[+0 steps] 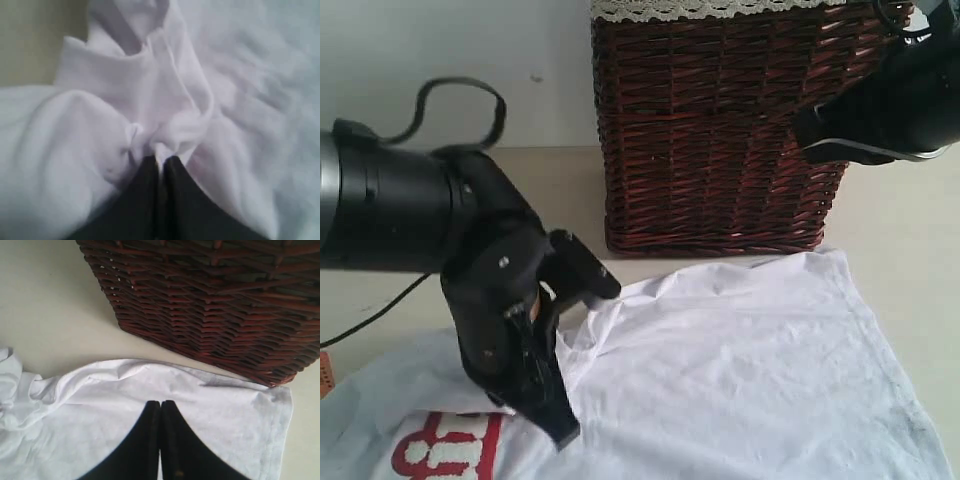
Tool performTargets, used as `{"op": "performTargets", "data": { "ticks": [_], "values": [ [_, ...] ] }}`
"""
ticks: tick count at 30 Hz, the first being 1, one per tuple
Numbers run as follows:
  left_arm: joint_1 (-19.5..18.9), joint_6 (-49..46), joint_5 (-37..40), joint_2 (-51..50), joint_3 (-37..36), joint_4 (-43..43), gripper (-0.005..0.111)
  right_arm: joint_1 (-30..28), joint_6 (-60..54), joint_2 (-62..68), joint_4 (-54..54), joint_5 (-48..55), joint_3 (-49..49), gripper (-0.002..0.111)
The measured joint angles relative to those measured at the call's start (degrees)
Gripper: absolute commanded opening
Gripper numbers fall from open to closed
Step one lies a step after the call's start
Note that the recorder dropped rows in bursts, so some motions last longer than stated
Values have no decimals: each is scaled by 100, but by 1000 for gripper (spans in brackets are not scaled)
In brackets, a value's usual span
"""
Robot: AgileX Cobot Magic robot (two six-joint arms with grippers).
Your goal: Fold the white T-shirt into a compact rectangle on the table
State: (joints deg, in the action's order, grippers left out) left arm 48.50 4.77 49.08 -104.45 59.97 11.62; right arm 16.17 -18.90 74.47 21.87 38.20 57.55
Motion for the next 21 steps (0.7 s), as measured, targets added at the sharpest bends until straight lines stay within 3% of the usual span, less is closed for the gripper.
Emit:
{"op": "performTargets", "data": {
  "ticks": [5, 7, 12, 13, 14, 15, 16, 17, 21],
  "values": [
    [416, 257, 41, 8, -270, 131, 67, 0, -24, 0, 0, 65, 0, 0],
    [438, 517, 41, 52, -286, 304, 72, 0, -24, 0, 0, 94, 0, 0],
    [399, 935, 199, 661, -121, 911, 70, 0, -24, 0, 0, 105, 0, 0],
    [264, 977, 123, 939, -43, 958, 60, 0, -24, 0, 0, 105, 0, 0],
    [-167, 1093, -114, 1270, 46, 970, 48, 0, -24, 0, 0, 115, 0, 0],
    [-845, 1053, -369, 1360, 103, 597, 42, 0, -24, 0, 0, 115, 0, 0],
    [-1572, 216, -463, 1222, 103, -534, 49, 0, -36, 0, 0, 115, 0, 0],
    [-2010, -625, -493, 969, 103, -1610, 58, 0, -49, 0, 0, 115, 0, 0],
    [-2251, -1619, -611, 648, 124, -2585, 62, 0, -82, 0, 4, 115, 0, 0]
  ]
}}
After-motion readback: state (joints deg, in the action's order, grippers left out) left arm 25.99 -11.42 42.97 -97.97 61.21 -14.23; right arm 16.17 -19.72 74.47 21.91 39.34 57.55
